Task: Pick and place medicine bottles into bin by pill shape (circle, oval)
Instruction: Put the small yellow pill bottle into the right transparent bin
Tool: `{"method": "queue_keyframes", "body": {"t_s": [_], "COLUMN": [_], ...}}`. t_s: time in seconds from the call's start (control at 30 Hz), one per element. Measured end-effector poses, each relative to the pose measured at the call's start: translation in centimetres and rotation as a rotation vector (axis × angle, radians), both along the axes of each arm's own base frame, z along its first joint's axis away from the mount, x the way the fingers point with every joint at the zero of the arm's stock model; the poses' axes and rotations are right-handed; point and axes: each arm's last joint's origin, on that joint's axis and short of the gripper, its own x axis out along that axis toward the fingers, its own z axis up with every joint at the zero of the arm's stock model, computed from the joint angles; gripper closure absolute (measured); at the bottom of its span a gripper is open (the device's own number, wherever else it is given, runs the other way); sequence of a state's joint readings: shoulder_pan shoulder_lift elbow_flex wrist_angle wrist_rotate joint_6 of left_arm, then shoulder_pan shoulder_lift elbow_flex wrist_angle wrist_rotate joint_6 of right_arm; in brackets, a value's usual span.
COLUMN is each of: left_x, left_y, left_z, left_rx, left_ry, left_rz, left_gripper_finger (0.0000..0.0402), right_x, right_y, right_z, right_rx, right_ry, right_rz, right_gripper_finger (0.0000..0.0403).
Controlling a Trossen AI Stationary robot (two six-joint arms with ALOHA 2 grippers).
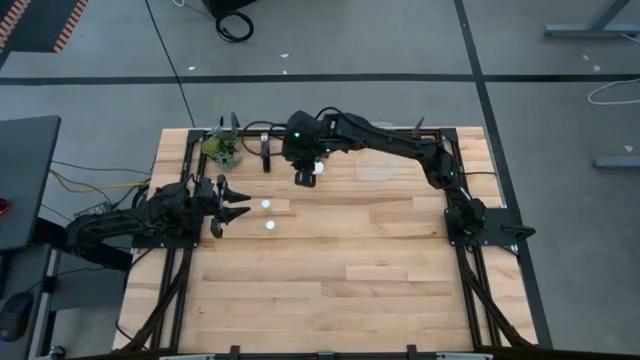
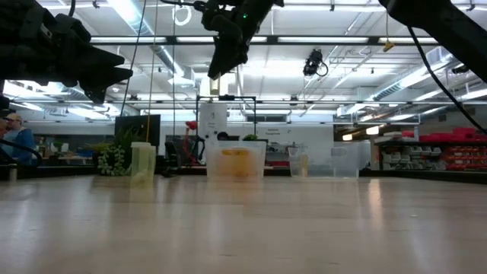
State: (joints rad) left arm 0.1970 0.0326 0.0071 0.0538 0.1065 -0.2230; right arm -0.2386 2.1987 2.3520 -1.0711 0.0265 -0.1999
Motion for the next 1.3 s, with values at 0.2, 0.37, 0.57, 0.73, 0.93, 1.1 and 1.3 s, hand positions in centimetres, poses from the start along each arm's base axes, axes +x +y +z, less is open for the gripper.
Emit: {"method": "queue_keyframes", "body": {"t_s": [0.2, 0.37, 0.57, 0.73, 0.93, 1.1, 1.3], "left_x": [0.0, 0.0, 0.0, 0.0, 0.0, 0.0, 0.0], "left_y": [0.0, 0.0, 0.0, 0.0, 0.0, 0.0, 0.0], "left_z": [0.0, 0.0, 0.0, 0.0, 0.0, 0.0, 0.0], "left_rx": [0.0, 0.0, 0.0, 0.0, 0.0, 0.0, 0.0], "left_ry": [0.0, 0.0, 0.0, 0.0, 0.0, 0.0, -0.001], "left_rz": [0.0, 0.0, 0.0, 0.0, 0.0, 0.0, 0.0], "left_gripper_finger": [0.023, 0.023, 0.023, 0.023, 0.023, 0.023, 0.023], "right_x": [-1.0, -1.8, -2.2, -3.3, -5.3, -6.5, -11.3], "right_y": [-1.0, -1.7, -2.6, -3.8, -6.7, -7.7, -7.9], "right_z": [0.5, 1.0, 1.0, 1.0, 0.3, -1.8, -3.0], "right_rx": [0.007, 0.004, -0.003, -0.002, 0.064, 0.079, 0.028], "right_ry": [0.021, 0.031, 0.045, 0.104, 0.174, 0.195, 0.077], "right_rz": [-0.028, -0.055, -0.091, -0.105, -0.157, -0.156, -0.226], "right_gripper_finger": [0.027, 0.027, 0.027, 0.027, 0.027, 0.0273, 0.0273]}}
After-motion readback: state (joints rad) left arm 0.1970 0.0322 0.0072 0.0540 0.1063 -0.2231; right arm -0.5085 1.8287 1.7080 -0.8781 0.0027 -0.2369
